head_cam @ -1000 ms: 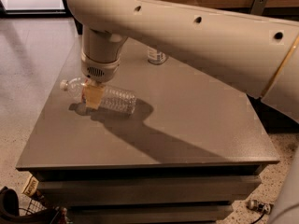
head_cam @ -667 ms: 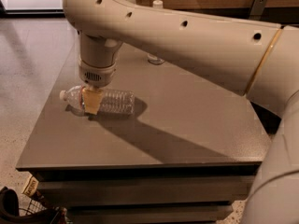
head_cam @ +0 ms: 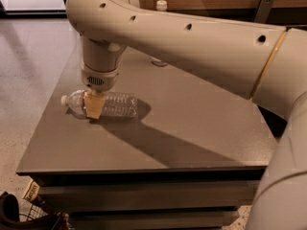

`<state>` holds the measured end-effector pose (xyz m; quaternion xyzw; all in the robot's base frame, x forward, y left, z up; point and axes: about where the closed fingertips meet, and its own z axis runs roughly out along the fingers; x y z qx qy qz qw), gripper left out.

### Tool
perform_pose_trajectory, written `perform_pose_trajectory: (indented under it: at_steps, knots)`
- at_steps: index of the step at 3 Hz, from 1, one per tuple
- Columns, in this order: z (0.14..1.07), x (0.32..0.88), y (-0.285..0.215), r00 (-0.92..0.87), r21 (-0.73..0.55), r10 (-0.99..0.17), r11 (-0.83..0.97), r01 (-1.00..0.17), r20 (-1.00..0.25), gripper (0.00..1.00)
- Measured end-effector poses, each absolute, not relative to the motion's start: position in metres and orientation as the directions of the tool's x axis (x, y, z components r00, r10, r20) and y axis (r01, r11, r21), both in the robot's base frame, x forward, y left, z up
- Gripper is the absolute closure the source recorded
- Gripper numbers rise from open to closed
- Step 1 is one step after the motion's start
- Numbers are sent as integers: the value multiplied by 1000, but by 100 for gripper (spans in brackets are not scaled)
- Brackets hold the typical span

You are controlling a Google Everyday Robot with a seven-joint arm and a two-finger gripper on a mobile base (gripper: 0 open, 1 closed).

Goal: Knock water bottle over

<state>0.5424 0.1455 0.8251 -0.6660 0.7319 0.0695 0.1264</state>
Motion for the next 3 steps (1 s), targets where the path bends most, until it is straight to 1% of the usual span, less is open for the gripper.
perform_pose_trajectory:
  at_steps: [1,2,3]
  knots:
    - [825,542,145,-80,-68,-957,102,-992,-277,52]
    - [826,541,145,-78,-69,-958,101,-992,-277,20]
    - [826,540,145,-78,-70,-958,100,-992,-276,0]
